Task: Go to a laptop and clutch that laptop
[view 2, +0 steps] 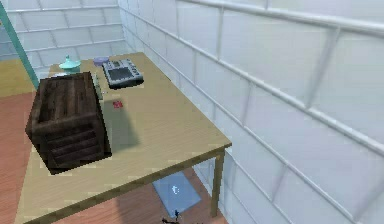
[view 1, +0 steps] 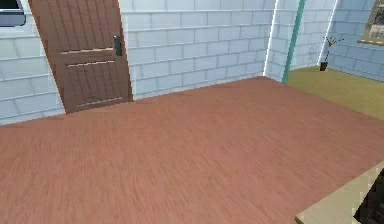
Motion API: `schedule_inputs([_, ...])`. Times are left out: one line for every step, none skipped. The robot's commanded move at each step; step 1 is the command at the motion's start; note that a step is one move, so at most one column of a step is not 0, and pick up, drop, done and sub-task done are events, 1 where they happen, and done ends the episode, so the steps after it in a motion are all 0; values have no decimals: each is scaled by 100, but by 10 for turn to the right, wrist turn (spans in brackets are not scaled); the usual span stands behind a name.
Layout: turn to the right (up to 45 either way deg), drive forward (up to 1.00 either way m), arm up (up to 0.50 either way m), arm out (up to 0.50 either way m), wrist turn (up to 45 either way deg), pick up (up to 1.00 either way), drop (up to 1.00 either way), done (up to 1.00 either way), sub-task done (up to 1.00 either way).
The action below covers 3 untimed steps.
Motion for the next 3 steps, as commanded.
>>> schedule_inputs([0, 0, 0, 0, 0, 100, 0, 0, 0])
schedule_inputs([0, 0, 10, 0, 0, 0, 0, 0, 0])
schedule_inputs([0, 0, 0, 0, 0, 0, 0, 100, 0])
